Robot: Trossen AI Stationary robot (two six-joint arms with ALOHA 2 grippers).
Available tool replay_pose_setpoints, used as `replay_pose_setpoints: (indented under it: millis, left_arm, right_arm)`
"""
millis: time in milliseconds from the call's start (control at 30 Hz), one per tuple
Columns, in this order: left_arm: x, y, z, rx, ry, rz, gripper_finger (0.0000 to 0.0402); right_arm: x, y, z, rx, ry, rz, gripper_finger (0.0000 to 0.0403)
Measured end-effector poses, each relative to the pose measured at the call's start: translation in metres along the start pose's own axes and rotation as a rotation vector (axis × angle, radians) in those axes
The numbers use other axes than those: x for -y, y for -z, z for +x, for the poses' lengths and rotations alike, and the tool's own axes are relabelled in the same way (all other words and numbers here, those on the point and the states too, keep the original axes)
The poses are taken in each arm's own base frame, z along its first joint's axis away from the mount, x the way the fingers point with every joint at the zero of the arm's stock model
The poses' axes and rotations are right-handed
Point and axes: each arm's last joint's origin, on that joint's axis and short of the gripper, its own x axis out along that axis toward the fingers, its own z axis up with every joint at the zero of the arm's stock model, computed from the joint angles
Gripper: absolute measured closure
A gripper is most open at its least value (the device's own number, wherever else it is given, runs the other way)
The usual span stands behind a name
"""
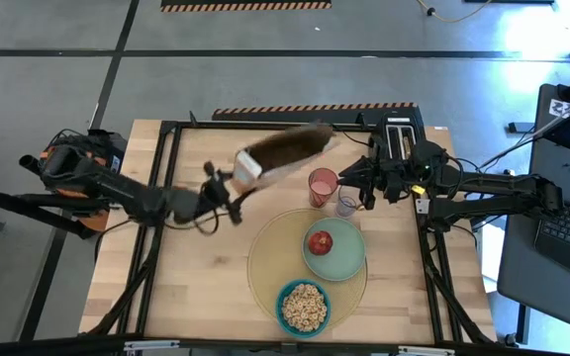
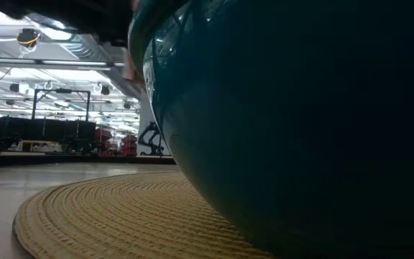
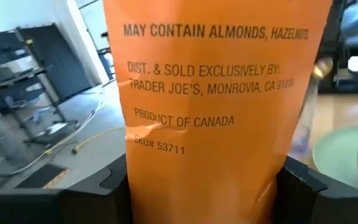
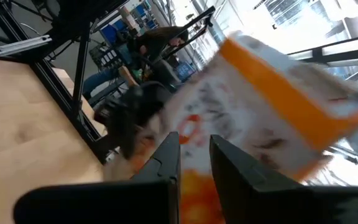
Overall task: Arrange a breakfast setting
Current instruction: Pour the cereal into the blue bowl
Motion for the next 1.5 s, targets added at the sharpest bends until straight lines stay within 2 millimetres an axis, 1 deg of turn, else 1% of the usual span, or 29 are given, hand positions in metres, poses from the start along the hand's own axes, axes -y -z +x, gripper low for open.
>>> replay_pose_setpoints:
  millis: [100,200,300,367,433,500,600,733,800,900,967,1100,1233,1300,1400,1500]
  left_arm:
    - [-0.023,0.005,0.022,-0.016,0.012,0.014,0.0162]
    - [-0.049,0.01,0.044,-0.013,0.051,-0.016,0.0162]
    - [-0.075,0.014,0.059,0.023,0.102,-0.046,0.0162]
    - [-0.094,0.02,0.068,0.026,0.141,-0.051,0.0162]
    - [-0.113,0.029,0.076,0.023,0.2,-0.098,0.0162]
    - [-0.126,0.038,0.085,0.028,0.258,-0.147,0.0162]
    - [-0.14,0.056,0.097,0.004,0.313,-0.152,0.0163]
    - [-0.16,0.087,0.112,-0.039,0.351,-0.185,0.0163]
    - [-0.171,0.095,0.12,-0.043,0.362,-0.209,0.0163]
    - [-0.184,0.11,0.131,-0.081,0.391,-0.239,0.0163]
    - [-0.192,0.117,0.14,-0.098,0.447,-0.286,0.0163]
    - [-0.204,0.114,0.163,-0.086,0.54,-0.292,0.0163]
    - [-0.208,0.122,0.182,-0.185,0.593,-0.296,0.0163]
    - [-0.211,0.12,0.19,-0.207,0.598,-0.257,0.0163]
    - [-0.212,0.124,0.196,-0.26,0.581,-0.201,0.0164]
    - [-0.212,0.128,0.196,-0.289,0.583,-0.202,0.0164]
  right_arm:
    - [-0.001,0.0,0.0,-0.003,-0.005,0.004,0.0346]
    - [-0.001,0.001,0.0,-0.003,-0.01,0.013,0.0346]
    - [-0.001,0.0,0.0,0.007,-0.016,0.028,0.0346]
    - [-0.001,0.0,0.0,0.012,-0.02,0.028,0.0346]
    - [-0.001,-0.001,0.0,0.025,-0.024,0.026,0.0346]
    - [-0.001,-0.001,0.0,0.027,-0.022,0.025,0.0346]
    - [-0.001,-0.001,0.0,0.027,-0.022,0.025,0.0346]
    - [-0.001,-0.001,0.0,0.027,-0.022,0.025,0.0346]
    - [-0.001,-0.001,0.0,0.027,-0.022,0.025,0.0346]
    - [-0.001,-0.001,0.0,0.027,-0.022,0.024,0.0346]
    - [-0.001,-0.001,0.0,0.027,-0.022,0.023,0.0346]
    - [-0.001,-0.001,0.0,0.026,-0.022,0.019,0.0346]
    - [-0.001,-0.001,0.0,0.026,-0.021,0.016,0.0346]
    - [-0.001,-0.001,0.0,0.025,-0.023,0.016,0.0346]
    - [-0.001,0.0,0.0,0.02,-0.029,0.02,0.0346]
    - [-0.002,0.001,0.0,0.013,-0.036,0.024,0.0346]
